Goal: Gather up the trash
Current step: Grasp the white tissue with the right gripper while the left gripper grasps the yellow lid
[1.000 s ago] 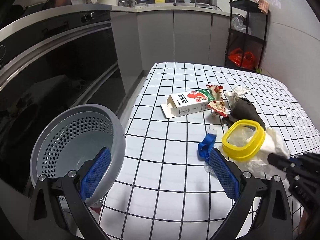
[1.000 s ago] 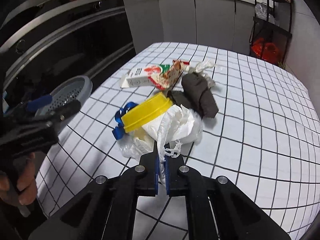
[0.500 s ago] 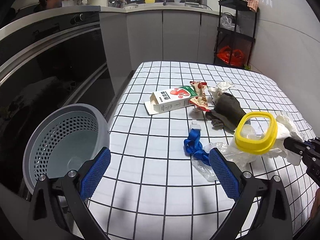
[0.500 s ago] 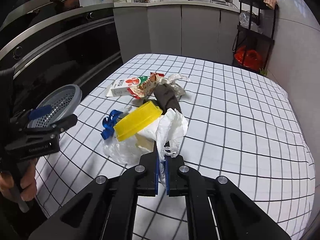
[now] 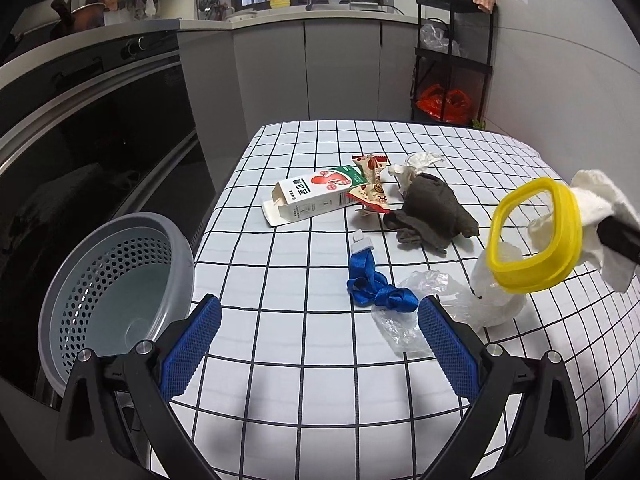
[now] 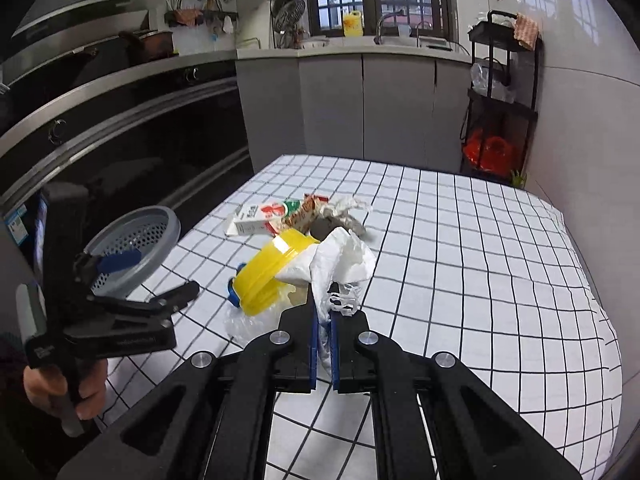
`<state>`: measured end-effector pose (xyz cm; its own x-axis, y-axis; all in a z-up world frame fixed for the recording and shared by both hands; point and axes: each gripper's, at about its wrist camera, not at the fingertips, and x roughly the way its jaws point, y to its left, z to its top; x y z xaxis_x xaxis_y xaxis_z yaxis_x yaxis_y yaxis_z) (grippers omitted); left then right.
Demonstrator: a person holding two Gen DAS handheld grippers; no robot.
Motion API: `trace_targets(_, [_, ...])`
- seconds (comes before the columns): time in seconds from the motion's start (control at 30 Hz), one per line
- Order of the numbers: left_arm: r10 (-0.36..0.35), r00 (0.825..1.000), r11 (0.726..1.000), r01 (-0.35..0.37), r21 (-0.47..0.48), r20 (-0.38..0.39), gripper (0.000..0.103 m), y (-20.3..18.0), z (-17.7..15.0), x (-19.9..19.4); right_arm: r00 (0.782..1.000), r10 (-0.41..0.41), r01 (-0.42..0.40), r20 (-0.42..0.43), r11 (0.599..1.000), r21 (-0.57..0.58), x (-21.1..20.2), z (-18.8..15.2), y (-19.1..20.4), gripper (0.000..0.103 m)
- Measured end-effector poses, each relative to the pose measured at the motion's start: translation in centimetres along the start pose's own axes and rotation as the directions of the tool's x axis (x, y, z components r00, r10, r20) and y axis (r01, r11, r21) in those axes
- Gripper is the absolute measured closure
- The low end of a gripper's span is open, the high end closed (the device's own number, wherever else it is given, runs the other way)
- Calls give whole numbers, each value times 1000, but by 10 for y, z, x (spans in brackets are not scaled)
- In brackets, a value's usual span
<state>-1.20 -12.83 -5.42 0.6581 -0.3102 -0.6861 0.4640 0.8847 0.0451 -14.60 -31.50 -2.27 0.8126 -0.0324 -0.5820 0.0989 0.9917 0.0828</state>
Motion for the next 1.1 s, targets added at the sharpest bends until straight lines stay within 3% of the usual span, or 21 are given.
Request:
trace_targets(0.5, [-2,1000,1000,2,-14,-1,6,5,0,-1,992,54,-53,111,999,-6,-19,11,4,98])
trace_targets(0.77, [-21,1000,1000,21,-13,-5,6,3,0,-2,999,19,-20,41,1000,19,-1,9,-1,98])
trace_targets(1.1, [-91,991,996,90,-14,-100,6,-35,-21,5,999,-33,34,-5,993,112,11,3,-26,98])
